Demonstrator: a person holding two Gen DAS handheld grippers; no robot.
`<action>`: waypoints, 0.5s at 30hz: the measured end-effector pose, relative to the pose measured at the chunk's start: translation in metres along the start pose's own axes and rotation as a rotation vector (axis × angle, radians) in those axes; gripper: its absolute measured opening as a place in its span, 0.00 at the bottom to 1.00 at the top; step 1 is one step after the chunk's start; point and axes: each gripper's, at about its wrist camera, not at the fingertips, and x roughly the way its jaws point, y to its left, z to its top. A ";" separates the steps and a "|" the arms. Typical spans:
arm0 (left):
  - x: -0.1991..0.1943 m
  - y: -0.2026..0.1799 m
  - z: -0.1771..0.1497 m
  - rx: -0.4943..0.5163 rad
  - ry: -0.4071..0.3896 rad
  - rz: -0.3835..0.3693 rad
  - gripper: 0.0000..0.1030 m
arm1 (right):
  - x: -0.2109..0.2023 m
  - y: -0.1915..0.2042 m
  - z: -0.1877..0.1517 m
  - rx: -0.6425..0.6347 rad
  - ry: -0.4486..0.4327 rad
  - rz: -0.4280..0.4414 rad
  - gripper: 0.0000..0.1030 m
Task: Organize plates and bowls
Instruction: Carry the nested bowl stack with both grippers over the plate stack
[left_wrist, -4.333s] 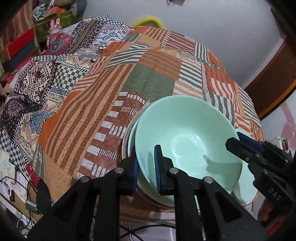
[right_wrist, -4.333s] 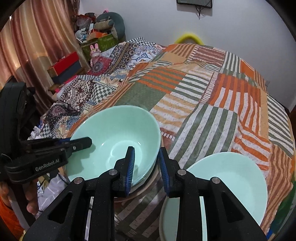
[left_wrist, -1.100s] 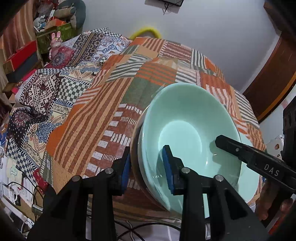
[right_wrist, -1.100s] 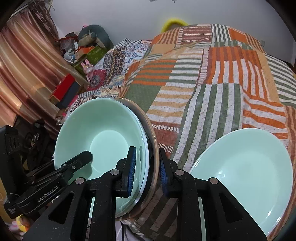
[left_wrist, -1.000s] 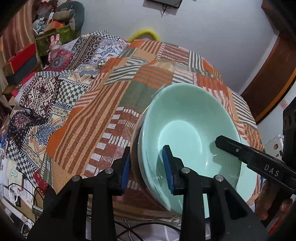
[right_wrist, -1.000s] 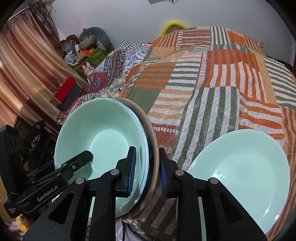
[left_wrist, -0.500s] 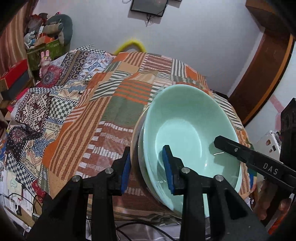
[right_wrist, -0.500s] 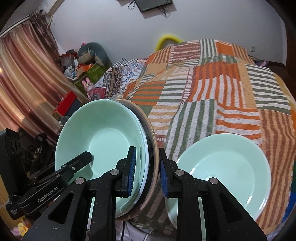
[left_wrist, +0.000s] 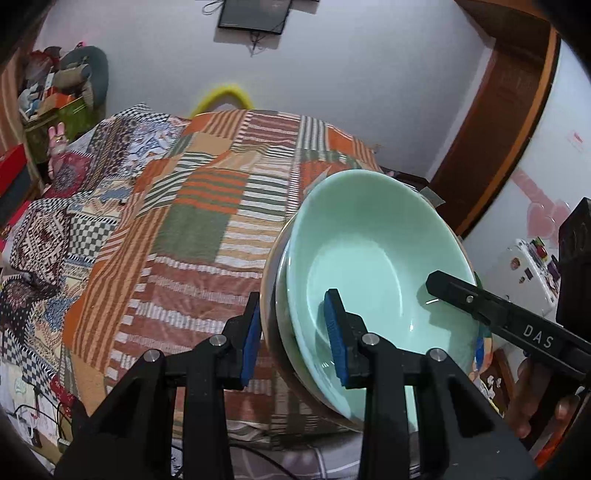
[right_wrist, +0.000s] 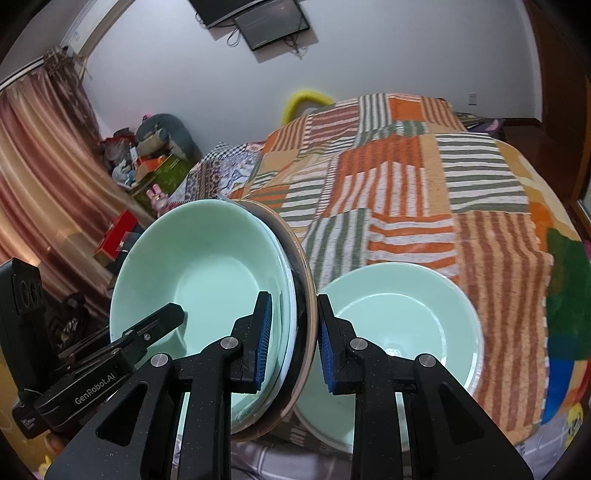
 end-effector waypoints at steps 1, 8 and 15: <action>0.001 -0.003 0.000 0.006 0.002 -0.003 0.32 | -0.002 -0.002 0.000 0.003 -0.003 -0.003 0.22; 0.012 -0.027 0.000 0.058 0.026 -0.027 0.32 | -0.016 -0.024 -0.004 0.044 -0.027 -0.033 0.22; 0.027 -0.046 -0.001 0.095 0.059 -0.042 0.32 | -0.024 -0.040 -0.010 0.080 -0.036 -0.062 0.22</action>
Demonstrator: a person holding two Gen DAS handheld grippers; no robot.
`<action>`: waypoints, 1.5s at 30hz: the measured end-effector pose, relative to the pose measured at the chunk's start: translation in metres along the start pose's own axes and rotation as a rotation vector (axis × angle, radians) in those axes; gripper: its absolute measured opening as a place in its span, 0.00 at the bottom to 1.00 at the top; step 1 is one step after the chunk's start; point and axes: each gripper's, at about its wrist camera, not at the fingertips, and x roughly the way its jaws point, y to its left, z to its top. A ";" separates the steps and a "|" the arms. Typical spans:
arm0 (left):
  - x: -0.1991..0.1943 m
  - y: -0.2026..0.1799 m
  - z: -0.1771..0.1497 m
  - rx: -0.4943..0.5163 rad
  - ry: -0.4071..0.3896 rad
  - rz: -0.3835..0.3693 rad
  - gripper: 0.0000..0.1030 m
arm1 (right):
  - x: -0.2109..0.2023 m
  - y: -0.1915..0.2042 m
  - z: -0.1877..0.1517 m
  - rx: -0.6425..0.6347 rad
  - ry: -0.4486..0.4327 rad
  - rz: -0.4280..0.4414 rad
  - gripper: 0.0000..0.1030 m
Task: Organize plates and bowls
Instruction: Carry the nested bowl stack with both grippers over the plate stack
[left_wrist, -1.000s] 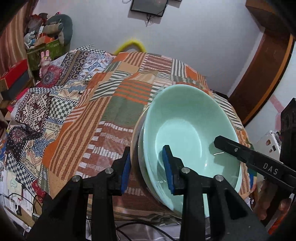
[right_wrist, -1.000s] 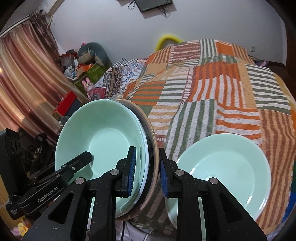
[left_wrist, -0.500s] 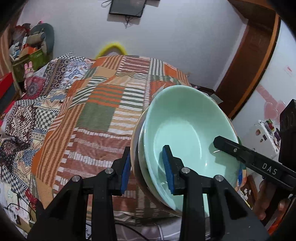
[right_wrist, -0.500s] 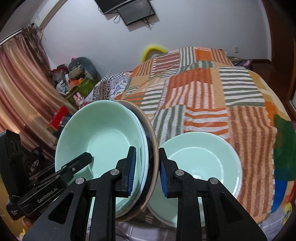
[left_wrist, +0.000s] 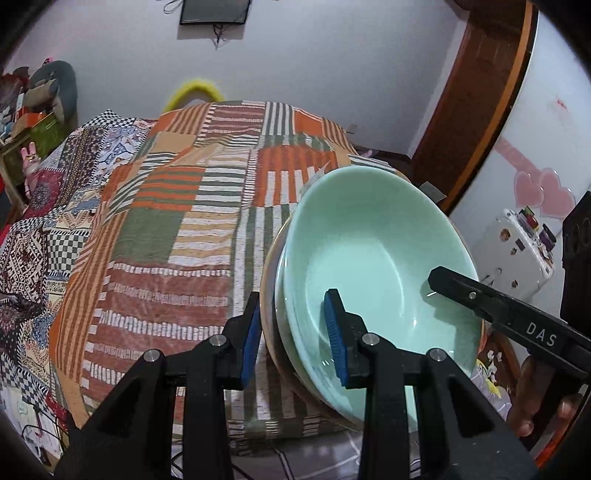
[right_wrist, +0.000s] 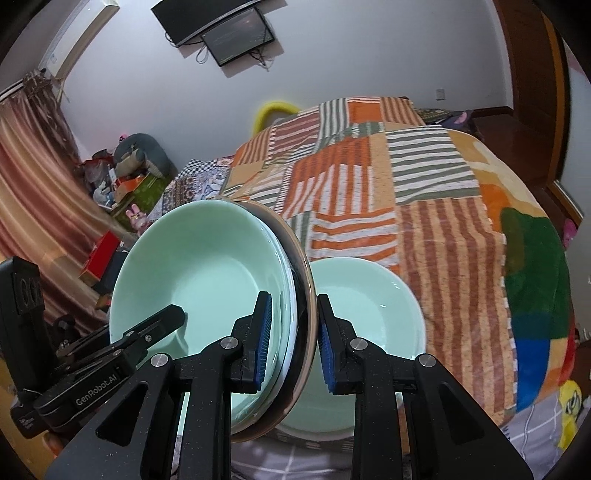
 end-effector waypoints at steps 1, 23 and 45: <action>0.002 -0.001 0.000 0.002 0.004 -0.002 0.32 | -0.001 -0.003 -0.001 0.007 0.000 -0.001 0.22; 0.055 -0.015 -0.006 0.030 0.128 -0.028 0.32 | 0.005 -0.037 -0.017 0.095 0.066 -0.058 0.23; 0.083 -0.010 -0.009 0.024 0.181 -0.025 0.32 | 0.023 -0.044 -0.021 0.129 0.122 -0.066 0.23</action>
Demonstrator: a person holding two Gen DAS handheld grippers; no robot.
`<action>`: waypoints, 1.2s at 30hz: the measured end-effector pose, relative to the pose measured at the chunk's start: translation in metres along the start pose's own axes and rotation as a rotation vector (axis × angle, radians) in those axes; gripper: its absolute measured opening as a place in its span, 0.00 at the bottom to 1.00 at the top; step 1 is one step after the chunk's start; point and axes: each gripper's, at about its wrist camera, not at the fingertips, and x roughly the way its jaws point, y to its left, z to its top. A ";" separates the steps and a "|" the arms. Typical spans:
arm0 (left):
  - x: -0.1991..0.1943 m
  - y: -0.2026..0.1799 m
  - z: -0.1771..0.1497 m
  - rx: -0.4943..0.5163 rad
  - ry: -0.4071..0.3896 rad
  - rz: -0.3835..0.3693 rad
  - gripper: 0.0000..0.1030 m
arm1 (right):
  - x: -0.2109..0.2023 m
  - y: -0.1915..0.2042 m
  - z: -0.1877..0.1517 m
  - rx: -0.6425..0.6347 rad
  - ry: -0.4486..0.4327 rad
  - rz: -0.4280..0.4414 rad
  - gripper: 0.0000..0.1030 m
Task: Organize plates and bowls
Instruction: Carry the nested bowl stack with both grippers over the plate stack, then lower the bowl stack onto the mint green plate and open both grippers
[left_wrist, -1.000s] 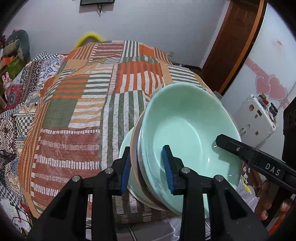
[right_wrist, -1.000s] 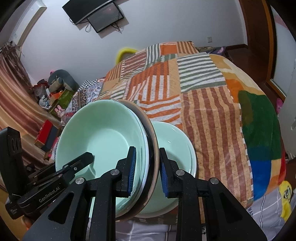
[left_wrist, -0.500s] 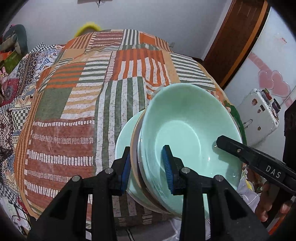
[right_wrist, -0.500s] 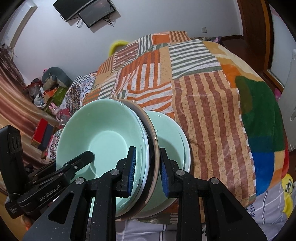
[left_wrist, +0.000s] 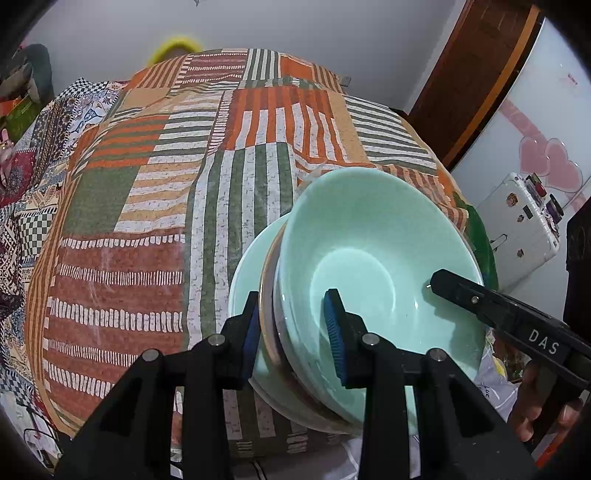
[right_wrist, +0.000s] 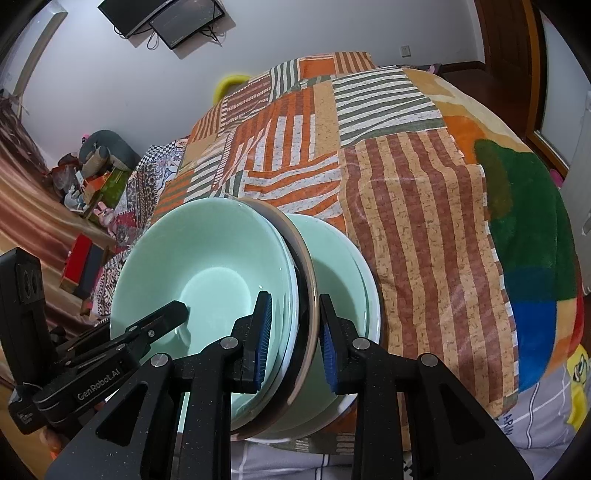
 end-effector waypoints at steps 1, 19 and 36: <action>0.000 -0.001 0.000 0.002 -0.003 -0.002 0.32 | 0.001 0.000 0.000 0.001 0.001 -0.002 0.23; -0.014 0.000 -0.001 -0.007 -0.034 -0.030 0.37 | -0.005 -0.009 -0.006 -0.001 -0.019 0.006 0.28; -0.161 -0.031 -0.006 0.089 -0.462 0.027 0.54 | -0.108 0.043 0.003 -0.237 -0.320 -0.025 0.40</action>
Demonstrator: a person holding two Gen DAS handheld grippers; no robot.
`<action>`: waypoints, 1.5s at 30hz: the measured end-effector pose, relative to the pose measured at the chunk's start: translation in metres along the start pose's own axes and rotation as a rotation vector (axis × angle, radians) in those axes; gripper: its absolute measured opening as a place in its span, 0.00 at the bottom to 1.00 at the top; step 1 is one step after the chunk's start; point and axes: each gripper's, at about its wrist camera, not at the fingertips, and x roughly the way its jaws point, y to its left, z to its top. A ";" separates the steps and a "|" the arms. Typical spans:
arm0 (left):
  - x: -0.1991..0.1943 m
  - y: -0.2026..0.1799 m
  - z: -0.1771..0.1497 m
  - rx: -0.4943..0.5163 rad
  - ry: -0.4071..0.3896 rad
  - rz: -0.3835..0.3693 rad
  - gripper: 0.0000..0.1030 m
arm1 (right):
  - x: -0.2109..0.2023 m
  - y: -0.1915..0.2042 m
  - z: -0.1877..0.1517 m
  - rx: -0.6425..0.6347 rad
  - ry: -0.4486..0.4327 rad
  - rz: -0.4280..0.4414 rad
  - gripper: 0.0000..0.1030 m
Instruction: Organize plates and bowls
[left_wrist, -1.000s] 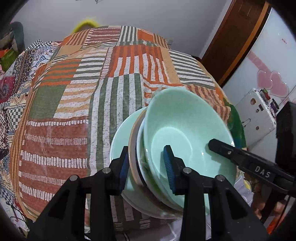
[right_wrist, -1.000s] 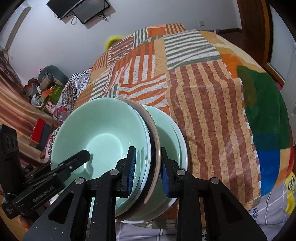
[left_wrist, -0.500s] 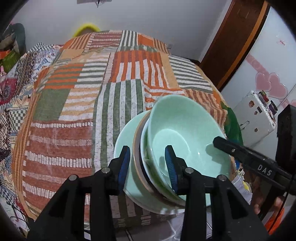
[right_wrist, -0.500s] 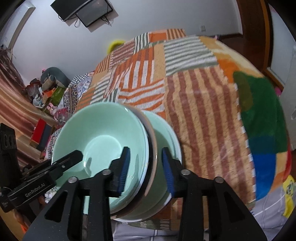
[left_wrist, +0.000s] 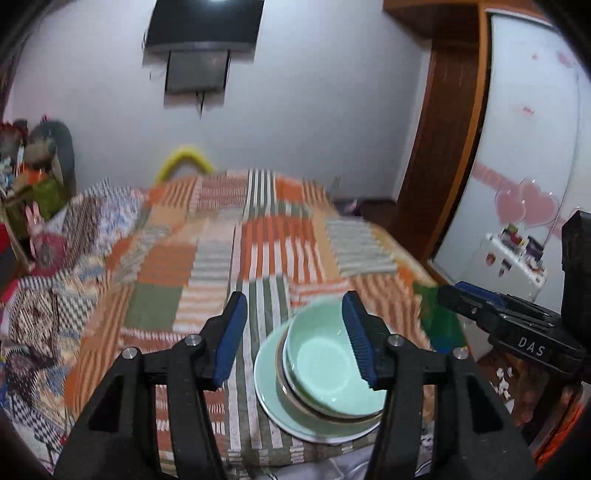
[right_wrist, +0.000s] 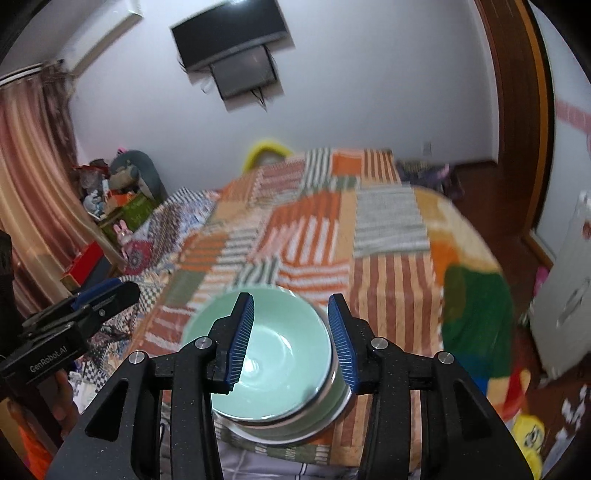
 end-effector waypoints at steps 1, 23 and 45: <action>-0.007 -0.002 0.002 0.005 -0.021 -0.002 0.55 | -0.006 0.004 0.002 -0.009 -0.021 0.004 0.41; -0.106 -0.028 0.013 0.047 -0.300 -0.006 0.98 | -0.077 0.041 0.016 -0.120 -0.346 0.013 0.82; -0.105 -0.024 0.007 0.031 -0.288 -0.003 0.99 | -0.083 0.043 0.006 -0.107 -0.342 0.013 0.91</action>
